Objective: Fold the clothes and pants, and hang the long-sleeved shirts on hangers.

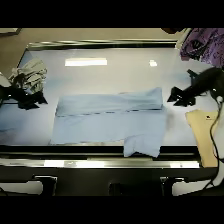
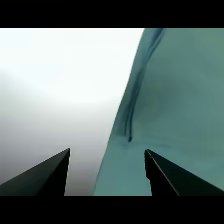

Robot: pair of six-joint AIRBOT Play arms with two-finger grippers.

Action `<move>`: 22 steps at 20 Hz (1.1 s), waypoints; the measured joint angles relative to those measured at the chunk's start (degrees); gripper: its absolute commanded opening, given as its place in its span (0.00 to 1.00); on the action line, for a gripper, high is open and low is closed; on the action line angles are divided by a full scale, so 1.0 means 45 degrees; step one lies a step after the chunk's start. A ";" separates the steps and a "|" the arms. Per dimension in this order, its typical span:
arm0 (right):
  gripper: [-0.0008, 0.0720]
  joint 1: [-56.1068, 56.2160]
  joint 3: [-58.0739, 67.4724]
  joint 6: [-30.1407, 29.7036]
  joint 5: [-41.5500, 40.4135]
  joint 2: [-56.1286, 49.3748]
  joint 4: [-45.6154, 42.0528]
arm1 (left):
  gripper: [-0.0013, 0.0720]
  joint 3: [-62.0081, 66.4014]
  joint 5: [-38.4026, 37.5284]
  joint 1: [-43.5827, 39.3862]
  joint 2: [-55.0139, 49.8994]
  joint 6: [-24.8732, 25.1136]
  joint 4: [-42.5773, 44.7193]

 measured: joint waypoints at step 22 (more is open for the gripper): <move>0.06 -0.2234 -1.4464 -0.2263 0.2919 0.7111 0.3507 | 0.76 -0.6970 0.1025 0.2579 0.4323 0.0520 -0.2880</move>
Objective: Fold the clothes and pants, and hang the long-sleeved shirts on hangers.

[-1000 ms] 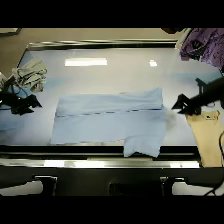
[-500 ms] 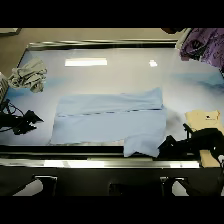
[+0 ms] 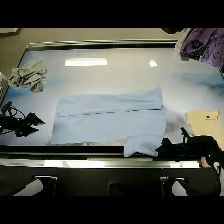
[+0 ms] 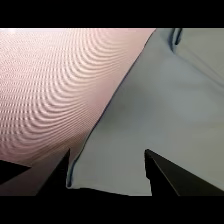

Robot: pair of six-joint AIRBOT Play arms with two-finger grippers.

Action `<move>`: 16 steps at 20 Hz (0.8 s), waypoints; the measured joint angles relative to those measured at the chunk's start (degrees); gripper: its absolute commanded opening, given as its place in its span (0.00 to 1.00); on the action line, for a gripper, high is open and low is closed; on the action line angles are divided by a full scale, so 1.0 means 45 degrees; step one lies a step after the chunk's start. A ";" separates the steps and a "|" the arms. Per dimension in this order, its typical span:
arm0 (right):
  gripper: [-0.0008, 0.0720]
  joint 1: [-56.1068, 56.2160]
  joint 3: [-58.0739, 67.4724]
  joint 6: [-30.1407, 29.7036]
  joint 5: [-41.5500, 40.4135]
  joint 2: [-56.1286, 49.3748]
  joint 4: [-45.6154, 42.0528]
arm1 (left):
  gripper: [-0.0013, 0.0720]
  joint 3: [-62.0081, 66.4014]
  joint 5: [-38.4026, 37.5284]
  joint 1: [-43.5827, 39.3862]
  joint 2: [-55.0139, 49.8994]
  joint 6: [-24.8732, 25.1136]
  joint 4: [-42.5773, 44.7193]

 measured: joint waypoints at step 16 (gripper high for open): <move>0.06 0.0000 -0.0039 -0.0733 -0.0525 0.0015 0.0515 | 0.41 -0.2637 0.0053 0.0083 -0.0670 0.1511 -0.0840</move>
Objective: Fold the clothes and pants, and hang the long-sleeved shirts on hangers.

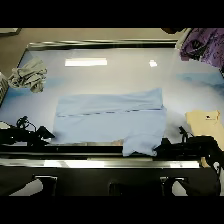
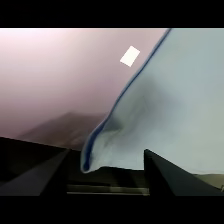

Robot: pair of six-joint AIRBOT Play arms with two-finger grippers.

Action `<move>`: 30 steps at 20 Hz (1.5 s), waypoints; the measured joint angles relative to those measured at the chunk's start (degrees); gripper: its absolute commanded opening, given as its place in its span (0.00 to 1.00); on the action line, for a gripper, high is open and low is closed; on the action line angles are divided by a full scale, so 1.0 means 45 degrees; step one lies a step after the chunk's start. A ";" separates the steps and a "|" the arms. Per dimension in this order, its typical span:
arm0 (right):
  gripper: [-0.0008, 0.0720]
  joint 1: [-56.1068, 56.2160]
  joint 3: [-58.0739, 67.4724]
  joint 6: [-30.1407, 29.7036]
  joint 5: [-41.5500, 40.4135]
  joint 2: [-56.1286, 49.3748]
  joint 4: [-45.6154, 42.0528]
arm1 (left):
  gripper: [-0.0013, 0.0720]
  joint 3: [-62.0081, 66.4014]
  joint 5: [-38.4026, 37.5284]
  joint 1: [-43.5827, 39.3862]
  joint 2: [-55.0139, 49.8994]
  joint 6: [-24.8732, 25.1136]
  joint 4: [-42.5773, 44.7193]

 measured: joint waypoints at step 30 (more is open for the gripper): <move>0.05 0.3167 0.7121 0.3818 0.1015 -0.0699 -0.0957 | 0.04 0.2705 0.0063 -0.1234 0.1583 -0.2395 0.2045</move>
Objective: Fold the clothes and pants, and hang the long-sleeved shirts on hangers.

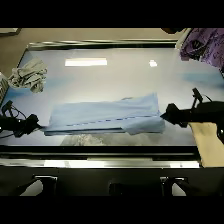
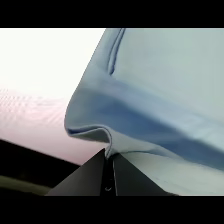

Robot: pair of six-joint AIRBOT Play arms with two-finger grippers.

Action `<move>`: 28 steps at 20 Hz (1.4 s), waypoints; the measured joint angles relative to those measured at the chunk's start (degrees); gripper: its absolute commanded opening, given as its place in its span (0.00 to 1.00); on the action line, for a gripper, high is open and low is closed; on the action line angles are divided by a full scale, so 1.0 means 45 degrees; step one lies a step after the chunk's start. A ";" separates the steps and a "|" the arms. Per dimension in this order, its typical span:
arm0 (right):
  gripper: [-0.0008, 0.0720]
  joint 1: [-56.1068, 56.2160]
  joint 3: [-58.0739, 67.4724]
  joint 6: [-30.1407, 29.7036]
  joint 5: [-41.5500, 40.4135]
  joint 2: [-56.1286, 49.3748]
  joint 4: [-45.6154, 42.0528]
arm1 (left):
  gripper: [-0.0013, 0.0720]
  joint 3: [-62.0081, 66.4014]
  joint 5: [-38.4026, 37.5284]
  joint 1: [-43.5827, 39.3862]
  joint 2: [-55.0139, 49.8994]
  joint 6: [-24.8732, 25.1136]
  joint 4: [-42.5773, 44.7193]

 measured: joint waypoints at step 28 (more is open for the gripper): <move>0.93 -0.1331 0.6766 -0.0986 -0.0384 -0.7796 -0.0675 | 0.48 0.8490 0.0155 -0.1792 -0.7252 0.0092 0.0505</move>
